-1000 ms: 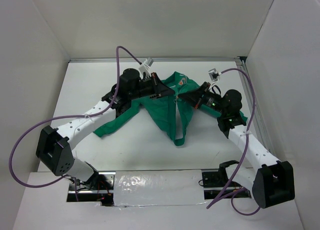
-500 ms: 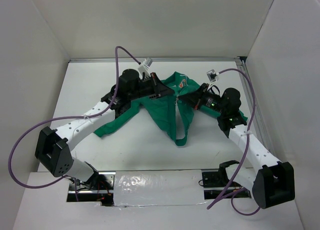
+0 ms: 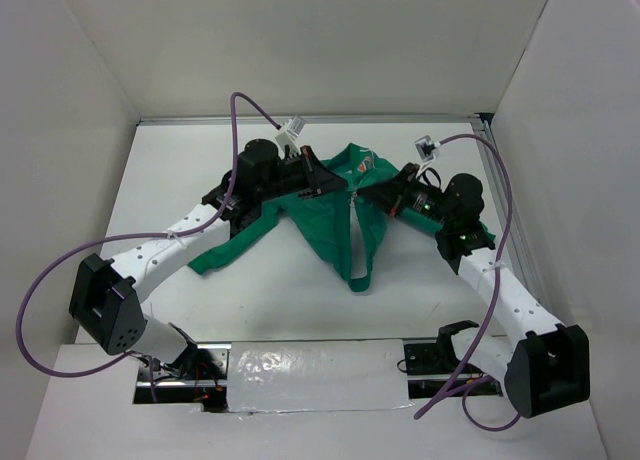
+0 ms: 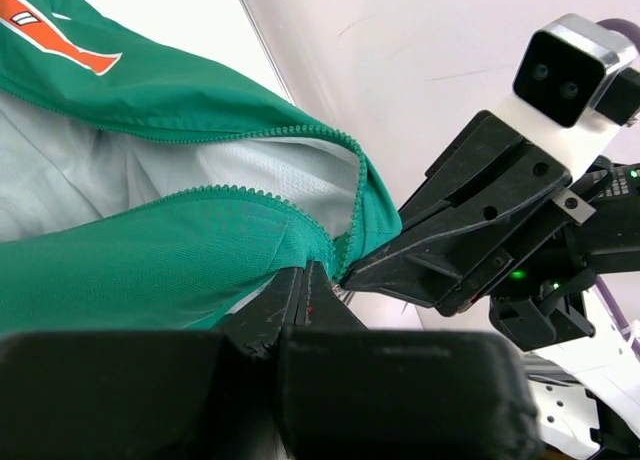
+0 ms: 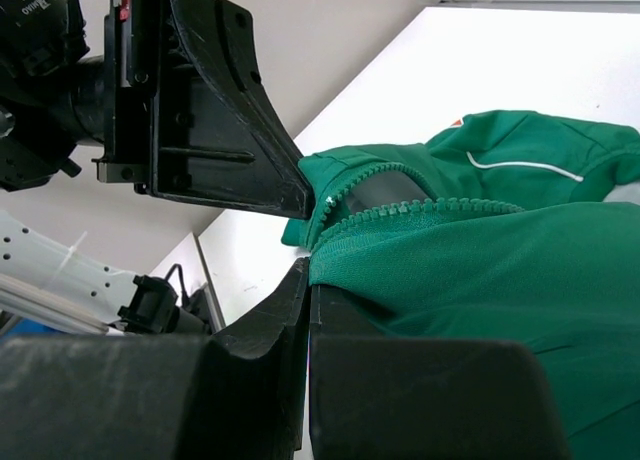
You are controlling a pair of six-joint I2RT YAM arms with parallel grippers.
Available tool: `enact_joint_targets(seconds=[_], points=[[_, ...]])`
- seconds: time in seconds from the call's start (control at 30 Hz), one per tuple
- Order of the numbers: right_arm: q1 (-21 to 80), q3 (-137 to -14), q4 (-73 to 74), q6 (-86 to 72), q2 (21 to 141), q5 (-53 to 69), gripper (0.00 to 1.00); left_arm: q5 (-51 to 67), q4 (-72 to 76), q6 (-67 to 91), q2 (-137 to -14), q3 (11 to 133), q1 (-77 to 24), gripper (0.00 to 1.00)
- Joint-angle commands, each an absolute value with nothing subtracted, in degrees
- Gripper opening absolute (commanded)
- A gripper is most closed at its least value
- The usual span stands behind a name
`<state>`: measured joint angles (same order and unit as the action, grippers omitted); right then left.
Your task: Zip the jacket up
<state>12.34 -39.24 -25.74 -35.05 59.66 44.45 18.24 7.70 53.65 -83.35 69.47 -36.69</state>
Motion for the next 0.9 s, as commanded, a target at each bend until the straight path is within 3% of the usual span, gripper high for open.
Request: enact_joint_targets(seconds=[0.0,0.87], points=[[12.2,-43.1,-27.6,-34.7,59.2,45.3,0.00,18.0,11.0,51.6,-81.7,69.5,-37.0,0.00],[12.9,-44.3,-27.6,-37.2,61.7,41.3,0.00,20.7,12.0,49.0,-81.3,68.7,-37.4,0.00]])
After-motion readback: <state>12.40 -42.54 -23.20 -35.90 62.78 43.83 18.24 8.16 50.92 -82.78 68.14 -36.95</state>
